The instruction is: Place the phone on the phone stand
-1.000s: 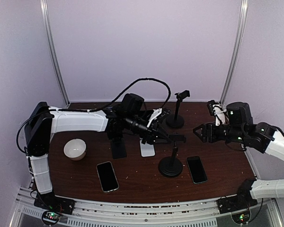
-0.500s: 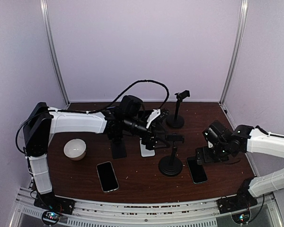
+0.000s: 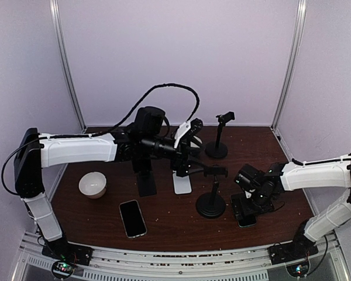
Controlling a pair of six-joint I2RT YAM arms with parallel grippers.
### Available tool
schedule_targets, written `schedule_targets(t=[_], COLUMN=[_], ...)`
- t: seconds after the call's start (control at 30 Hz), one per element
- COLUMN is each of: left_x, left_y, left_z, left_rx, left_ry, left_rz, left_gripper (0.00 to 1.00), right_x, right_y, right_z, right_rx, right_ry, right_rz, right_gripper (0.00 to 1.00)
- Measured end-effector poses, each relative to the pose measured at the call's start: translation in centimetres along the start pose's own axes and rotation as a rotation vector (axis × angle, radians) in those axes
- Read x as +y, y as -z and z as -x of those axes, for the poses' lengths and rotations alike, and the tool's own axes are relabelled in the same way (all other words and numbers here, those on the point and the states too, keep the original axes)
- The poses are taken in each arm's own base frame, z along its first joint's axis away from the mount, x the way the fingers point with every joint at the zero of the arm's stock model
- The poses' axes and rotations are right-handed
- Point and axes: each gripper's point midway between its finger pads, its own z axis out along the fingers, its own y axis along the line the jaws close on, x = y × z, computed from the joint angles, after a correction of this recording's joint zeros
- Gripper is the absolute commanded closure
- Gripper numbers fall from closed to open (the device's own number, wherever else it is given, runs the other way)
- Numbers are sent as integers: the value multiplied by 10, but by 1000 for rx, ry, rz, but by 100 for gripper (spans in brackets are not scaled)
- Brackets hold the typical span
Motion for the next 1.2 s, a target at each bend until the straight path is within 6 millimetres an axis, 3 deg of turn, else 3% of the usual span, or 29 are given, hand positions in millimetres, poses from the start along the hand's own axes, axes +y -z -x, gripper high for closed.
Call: schedule_targets(t=[0.23, 0.63, 0.7, 0.83, 1.0, 1.2], left_x=[7, 8, 9, 10, 11, 10], left_y=[5, 17, 17, 17, 21, 29], left_z=[-5, 6, 6, 4, 1, 11], left_rx=[15, 2, 3, 7, 16, 2], left_ry=[-18, -70, -69, -69, -78, -94], left_rz=[61, 118, 121, 130, 154, 175], left_gripper=[2, 2, 2, 2, 2, 2], right_x=[23, 14, 13, 15, 20, 17], right_y=[4, -6, -5, -8, -10, -8], right_z=[5, -1, -1, 0, 3, 2], right_rx=[2, 40, 44, 49, 36, -1], right_ry=[59, 69, 70, 66, 61, 64], right_rz=[27, -32, -36, -11, 30, 45], right_gripper=[0, 0, 4, 22, 30, 38])
